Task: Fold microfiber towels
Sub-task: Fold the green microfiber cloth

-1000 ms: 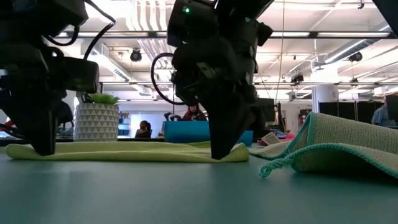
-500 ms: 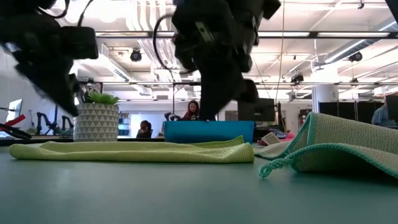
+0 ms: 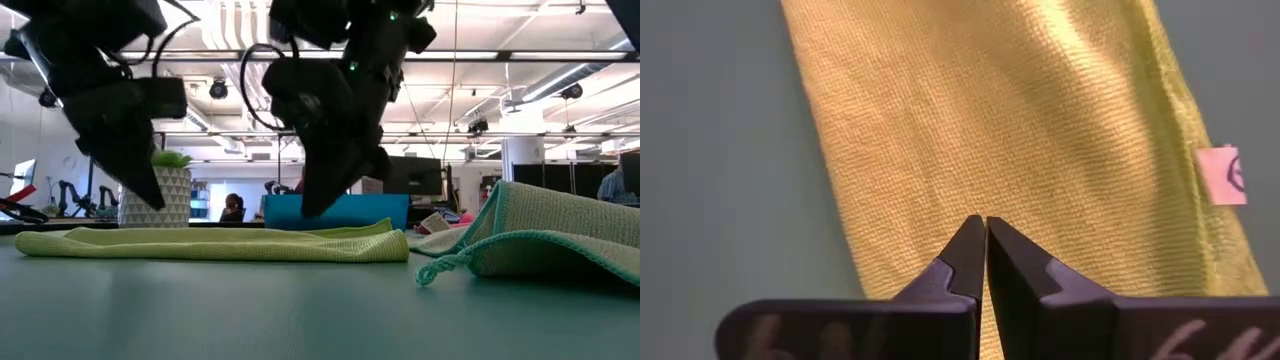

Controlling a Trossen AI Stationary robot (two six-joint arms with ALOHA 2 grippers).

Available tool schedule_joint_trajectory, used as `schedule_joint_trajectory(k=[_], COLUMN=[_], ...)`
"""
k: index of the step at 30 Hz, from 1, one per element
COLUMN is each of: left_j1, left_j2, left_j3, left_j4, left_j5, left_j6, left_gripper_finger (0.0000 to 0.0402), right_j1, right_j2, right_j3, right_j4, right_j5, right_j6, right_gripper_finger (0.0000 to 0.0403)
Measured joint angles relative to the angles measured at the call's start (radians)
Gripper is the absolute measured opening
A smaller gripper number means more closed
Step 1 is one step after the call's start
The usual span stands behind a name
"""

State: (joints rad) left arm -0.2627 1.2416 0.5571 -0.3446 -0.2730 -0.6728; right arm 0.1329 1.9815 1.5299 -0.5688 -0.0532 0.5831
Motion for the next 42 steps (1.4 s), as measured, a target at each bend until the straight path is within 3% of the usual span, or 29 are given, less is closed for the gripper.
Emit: schedule_joint_trajectory(k=[7, 18, 35, 42], left_j1=[0.002, 0.015, 0.059, 0.054], left_j2=[0.118, 0.182, 0.179, 0.119], left_j3=[0.0, 0.003, 0.004, 0.022], left_j4=[0.056, 0.064, 0.046, 0.031], left_j5=[0.006, -0.015, -0.03, 0.068], left_j6=[-0.001, -0.001, 0.019, 0.031], left_gripper_finger=[0.0021, 0.0021, 0.0021, 0.0022], right_j1=[0.0, -0.001, 0.015, 0.011], right_j2=[0.017, 0.017, 0.009, -0.045], right_j3=[0.0, -0.067, -0.079, -0.08], right_j4=[0.0, 0.001, -0.002, -0.005], right_j5=[0.0, -0.027, -0.103, -0.051], right_j6=[0.0, 0.038, 0.098, 0.088], right_gripper_finger=[0.0008, 0.0008, 0.0008, 0.0008])
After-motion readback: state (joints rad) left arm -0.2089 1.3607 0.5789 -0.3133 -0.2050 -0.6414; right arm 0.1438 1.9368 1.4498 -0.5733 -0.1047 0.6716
